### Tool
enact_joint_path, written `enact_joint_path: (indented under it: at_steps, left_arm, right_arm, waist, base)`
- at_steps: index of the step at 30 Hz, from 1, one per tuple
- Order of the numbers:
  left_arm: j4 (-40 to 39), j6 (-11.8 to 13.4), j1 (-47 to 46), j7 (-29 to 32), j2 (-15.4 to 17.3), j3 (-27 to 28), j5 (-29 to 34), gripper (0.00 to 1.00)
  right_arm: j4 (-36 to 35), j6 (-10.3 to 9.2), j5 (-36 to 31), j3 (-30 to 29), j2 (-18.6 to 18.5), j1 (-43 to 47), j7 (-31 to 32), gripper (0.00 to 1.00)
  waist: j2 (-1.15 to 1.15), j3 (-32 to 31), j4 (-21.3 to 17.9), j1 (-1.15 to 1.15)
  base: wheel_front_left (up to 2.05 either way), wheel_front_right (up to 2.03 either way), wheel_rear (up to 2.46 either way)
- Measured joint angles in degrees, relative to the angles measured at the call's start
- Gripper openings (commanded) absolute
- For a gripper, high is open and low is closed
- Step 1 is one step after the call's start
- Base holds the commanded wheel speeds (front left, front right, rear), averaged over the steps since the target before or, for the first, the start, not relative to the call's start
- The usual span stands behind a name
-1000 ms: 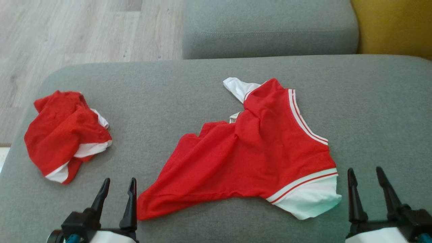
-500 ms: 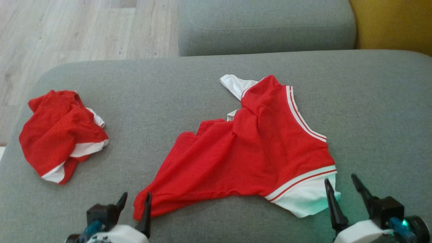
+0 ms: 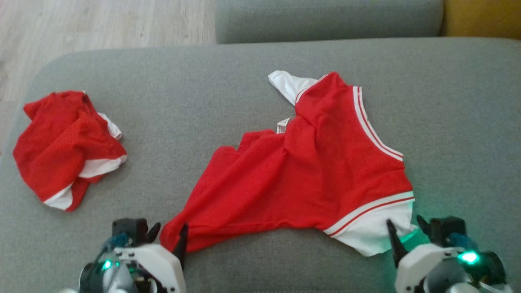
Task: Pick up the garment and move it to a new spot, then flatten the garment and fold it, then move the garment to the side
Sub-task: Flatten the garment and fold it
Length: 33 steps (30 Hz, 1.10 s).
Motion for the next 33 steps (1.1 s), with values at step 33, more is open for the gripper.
enact_joint_path:
  at_steps: [33]
  left_arm:
    - [0.29, 1.76, -0.87, 6.06, 1.38, 1.42, -6.26, 1.00]
  right_arm:
    - [6.01, 0.00, 3.09, 7.58, -0.11, -2.31, 0.92, 1.00]
  waist:
    - [0.00, 1.57, -1.46, 0.00]
  base:
    - [0.00, 0.00, 0.00]
